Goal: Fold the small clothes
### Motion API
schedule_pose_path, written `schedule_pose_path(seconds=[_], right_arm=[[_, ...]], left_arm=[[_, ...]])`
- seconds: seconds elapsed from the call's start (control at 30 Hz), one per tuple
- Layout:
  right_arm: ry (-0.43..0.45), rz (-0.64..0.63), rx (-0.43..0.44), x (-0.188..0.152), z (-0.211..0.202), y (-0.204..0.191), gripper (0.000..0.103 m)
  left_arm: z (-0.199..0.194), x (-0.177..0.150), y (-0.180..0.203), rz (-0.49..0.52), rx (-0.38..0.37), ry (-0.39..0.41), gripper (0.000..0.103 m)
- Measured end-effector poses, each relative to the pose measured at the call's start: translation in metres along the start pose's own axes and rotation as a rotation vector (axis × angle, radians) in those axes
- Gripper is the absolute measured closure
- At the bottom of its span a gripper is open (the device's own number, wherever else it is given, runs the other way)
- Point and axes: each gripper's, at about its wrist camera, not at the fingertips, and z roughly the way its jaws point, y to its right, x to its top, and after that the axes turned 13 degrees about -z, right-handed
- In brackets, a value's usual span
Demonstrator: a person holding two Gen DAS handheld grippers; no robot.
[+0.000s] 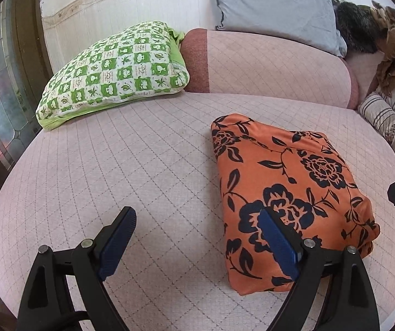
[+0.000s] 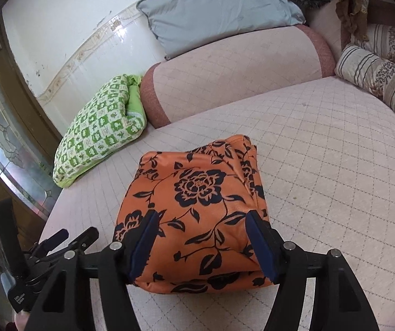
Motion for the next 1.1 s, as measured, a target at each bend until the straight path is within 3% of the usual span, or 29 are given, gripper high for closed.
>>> schedule_pose_path(seconds=[0.8,1.1], right_arm=[[-0.034,0.011,0.018,0.003,0.015,0.006,0.034],[-0.143,0.123,0.064,0.007,0.051,0.053,0.034]], left_arm=[[0.018,0.003,0.012,0.013,-0.011,-0.044,0.012],[0.057,0.009,0.022,0.026,-0.129,-0.200,0.012]])
